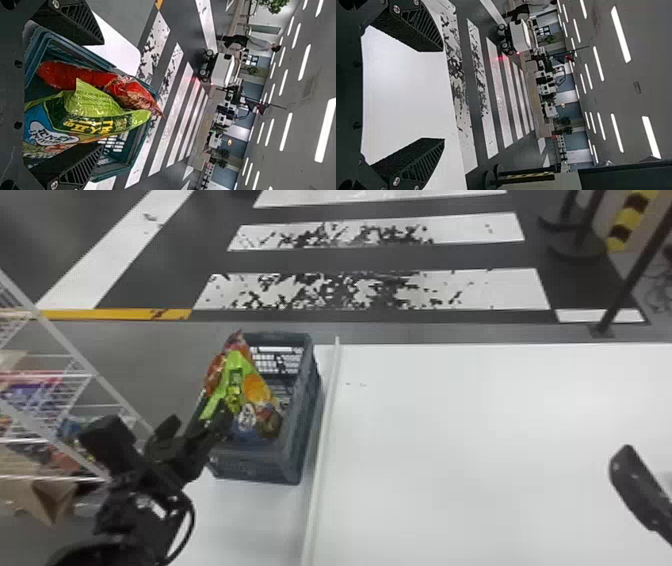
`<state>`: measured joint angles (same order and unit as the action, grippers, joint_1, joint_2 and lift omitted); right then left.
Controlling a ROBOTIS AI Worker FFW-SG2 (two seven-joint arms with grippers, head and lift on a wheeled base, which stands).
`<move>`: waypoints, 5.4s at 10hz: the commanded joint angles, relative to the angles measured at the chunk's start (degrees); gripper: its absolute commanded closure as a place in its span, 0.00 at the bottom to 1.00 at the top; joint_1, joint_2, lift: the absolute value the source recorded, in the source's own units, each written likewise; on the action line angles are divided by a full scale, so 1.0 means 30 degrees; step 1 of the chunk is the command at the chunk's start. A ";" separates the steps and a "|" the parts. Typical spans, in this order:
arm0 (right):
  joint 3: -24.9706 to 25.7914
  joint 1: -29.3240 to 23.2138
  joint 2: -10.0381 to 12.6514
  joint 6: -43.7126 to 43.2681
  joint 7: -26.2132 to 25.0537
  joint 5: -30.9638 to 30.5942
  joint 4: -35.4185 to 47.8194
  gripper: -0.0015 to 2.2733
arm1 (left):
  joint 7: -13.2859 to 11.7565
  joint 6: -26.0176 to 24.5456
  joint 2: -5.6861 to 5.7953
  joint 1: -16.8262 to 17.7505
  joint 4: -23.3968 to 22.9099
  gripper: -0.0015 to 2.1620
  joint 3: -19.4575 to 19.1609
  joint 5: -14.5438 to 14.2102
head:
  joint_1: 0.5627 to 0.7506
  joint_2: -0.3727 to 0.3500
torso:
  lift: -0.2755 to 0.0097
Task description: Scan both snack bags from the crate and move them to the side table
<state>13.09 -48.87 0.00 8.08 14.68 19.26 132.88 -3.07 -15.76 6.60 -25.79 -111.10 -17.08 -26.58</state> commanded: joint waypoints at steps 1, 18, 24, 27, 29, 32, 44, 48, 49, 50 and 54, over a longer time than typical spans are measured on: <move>0.0030 -0.0086 0.0017 0.0049 0.0000 -0.0032 0.0150 0.06 | -0.0002 -0.0125 -0.0004 0.0540 0.0442 0.04 0.0244 0.0012 | 0.70 0.73 | 0.86; 0.0030 -0.0467 0.0017 0.0283 0.0176 0.0290 0.1029 0.06 | 0.1434 -0.0945 0.0084 0.0012 -0.3660 0.93 0.0947 0.0657 | 0.70 0.67 | 0.86; 0.0059 -0.0555 0.0017 0.0224 0.0058 0.0436 0.1351 0.06 | 0.1815 -0.3055 0.0054 -0.1745 -0.9226 0.93 -0.0606 -0.2536 | 0.70 0.68 | 0.86; -0.0117 -0.0496 0.0017 -0.0362 -0.0528 0.0466 0.1322 0.06 | 0.1258 -0.4285 -0.0239 -0.1980 -1.0632 0.93 0.0185 -0.3943 | 0.70 0.61 | 0.86; -0.0058 -0.0496 0.0017 -0.0537 -0.0703 0.0466 0.1322 0.06 | 0.0614 -0.4344 -0.0502 -0.1687 -1.0369 0.93 0.2148 -0.3708 | 0.70 0.50 | 0.86; -0.0029 -0.0496 0.0017 -0.0655 -0.0703 0.0436 0.1439 0.06 | -0.1701 -0.4285 -0.0825 -0.0574 -0.7205 0.93 0.5605 -0.3152 | 0.70 0.32 | 0.86; 0.0118 -0.0906 0.0017 -0.0596 -0.0674 0.0378 0.1937 0.06 | -0.5773 -0.4461 -0.2251 0.5403 0.5715 0.92 1.2842 -0.0808 | 0.70 0.03 | 0.86; 0.0235 -0.1053 0.0017 -0.0596 -0.0674 0.0436 0.1937 0.06 | -0.6242 -0.3992 -0.2251 0.6868 0.8762 0.92 1.3603 -0.0574 | 0.70 0.03 | 0.86; 0.0235 -0.1053 0.0017 -0.0596 -0.0674 0.0436 0.1937 0.06 | -0.6242 -0.3348 -0.2251 0.7278 0.9670 0.92 1.3808 -0.0486 | 0.70 0.03 | 0.86; 0.0264 -0.1053 0.0017 -0.0596 -0.0674 0.0436 0.1966 0.06 | -0.6242 -0.2762 -0.2251 0.7542 1.0344 0.92 1.3926 -0.0222 | 0.70 0.03 | 0.86; 0.0264 -0.0906 0.0017 -0.0596 -0.0703 0.0554 0.1966 0.06 | -0.5451 -0.1356 -0.2251 0.8626 1.1897 0.91 1.4570 0.0774 | 0.70 0.03 | 0.86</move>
<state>13.90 -51.64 0.00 6.37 12.56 20.82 138.78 -19.50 -20.26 0.00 -0.55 -76.25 26.33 -24.66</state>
